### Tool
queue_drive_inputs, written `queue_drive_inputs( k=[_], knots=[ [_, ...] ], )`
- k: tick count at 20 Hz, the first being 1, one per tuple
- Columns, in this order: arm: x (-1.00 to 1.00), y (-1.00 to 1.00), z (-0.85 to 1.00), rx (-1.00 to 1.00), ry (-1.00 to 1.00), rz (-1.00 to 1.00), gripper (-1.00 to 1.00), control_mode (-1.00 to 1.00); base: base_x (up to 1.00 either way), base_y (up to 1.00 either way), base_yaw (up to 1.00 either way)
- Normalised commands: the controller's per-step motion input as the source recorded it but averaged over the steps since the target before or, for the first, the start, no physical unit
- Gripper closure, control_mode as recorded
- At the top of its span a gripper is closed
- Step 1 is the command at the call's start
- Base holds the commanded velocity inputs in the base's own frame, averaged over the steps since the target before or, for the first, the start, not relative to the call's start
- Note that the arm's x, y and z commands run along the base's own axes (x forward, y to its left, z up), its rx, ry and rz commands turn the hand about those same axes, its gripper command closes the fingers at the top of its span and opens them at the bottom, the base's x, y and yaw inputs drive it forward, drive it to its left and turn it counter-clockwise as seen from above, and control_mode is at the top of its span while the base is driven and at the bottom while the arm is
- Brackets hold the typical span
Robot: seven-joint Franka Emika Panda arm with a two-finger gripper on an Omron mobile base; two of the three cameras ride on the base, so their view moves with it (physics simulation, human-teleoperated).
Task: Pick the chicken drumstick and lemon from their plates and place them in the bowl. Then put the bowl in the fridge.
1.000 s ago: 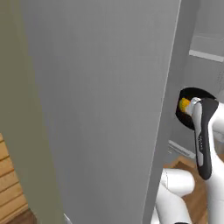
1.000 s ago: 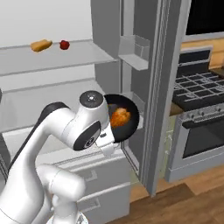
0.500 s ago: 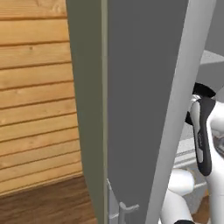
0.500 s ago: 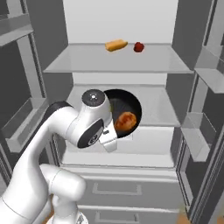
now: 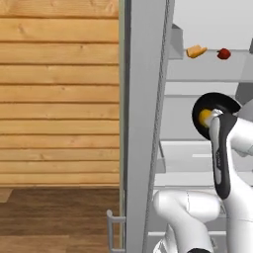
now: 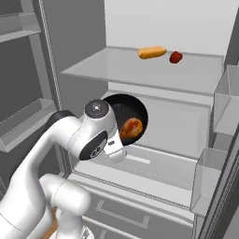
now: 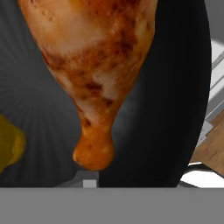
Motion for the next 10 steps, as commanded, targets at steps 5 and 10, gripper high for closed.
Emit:
queue_drive_inputs(
  k=[5, 10],
  knots=[
    [0.0, 0.0, 0.0, 0.0, 0.0, 0.0, 1.0, 1.0, -0.1, 0.19, 0.01],
    [0.0, 0.0, 0.0, 0.0, 0.0, 0.0, 1.0, 1.0, -0.43, -0.21, 0.0]
  ],
)
